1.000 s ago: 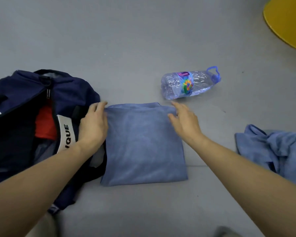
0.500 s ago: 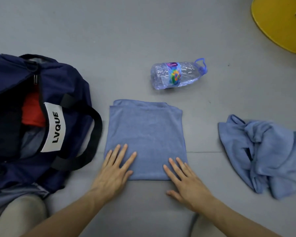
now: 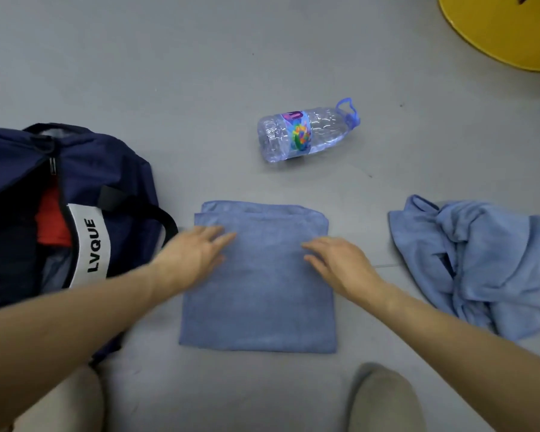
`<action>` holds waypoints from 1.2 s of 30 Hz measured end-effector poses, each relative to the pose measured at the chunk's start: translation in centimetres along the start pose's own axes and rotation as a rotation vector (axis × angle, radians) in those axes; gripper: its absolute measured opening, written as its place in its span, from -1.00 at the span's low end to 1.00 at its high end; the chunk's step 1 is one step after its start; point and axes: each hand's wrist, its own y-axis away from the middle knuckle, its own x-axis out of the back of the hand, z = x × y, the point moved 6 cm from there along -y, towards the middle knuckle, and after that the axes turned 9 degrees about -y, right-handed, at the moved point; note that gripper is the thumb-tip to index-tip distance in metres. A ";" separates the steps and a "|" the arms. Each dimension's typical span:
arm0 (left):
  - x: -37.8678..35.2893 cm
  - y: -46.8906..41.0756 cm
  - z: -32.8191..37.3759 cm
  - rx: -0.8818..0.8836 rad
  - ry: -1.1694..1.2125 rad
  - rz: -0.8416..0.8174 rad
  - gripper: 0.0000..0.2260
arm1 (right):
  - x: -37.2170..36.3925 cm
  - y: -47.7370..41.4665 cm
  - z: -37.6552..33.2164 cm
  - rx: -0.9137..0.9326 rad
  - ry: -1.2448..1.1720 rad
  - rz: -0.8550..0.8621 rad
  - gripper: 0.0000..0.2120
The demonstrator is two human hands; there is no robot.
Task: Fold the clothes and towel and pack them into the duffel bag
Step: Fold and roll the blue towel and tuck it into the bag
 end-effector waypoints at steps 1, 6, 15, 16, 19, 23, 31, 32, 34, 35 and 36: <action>0.3 -1.5 -1.5 0.012 0.032 -0.021 -0.64 | 1.0 -1.3 0.4 -0.029 0.002 0.008 -0.78; -0.7 -3.8 -6.2 0.189 0.187 -0.080 -0.66 | 2.4 -6.5 3.1 -0.130 0.083 0.002 -0.82; -2.7 -3.8 -7.1 0.382 0.381 -0.119 -0.75 | -0.1 -7.6 4.7 -0.213 0.045 0.049 -0.82; -2.6 -3.5 -6.8 0.403 0.392 -0.086 -0.79 | 0.1 -7.4 4.6 -0.220 0.034 0.057 -0.85; -1.7 -2.2 -5.8 0.486 0.443 0.042 -0.94 | 0.8 -6.8 4.7 -0.246 -0.050 0.127 -0.92; 0.3 -1.4 -5.4 0.559 0.518 0.133 -0.98 | 1.5 -4.8 4.2 -0.306 -0.236 0.193 -0.98; 3.5 -0.3 -5.9 0.635 0.745 0.253 -0.97 | 2.3 -1.2 5.0 -0.399 -0.748 0.456 -0.93; 3.4 -0.7 -6.2 0.649 0.751 0.261 -0.97 | 2.7 -1.6 4.9 -0.391 -0.746 0.481 -0.95; 2.7 -1.7 -6.6 0.697 0.782 0.253 -0.96 | 3.1 -3.0 4.8 -0.388 -0.684 0.482 -0.98; 2.1 -2.2 -6.8 0.725 0.795 0.240 -0.95 | 3.2 -3.8 5.0 -0.397 -0.633 0.470 -0.98; 1.5 -2.7 -7.0 0.753 0.794 0.222 -0.93 | 3.2 -4.6 5.2 -0.412 -0.585 0.453 -0.96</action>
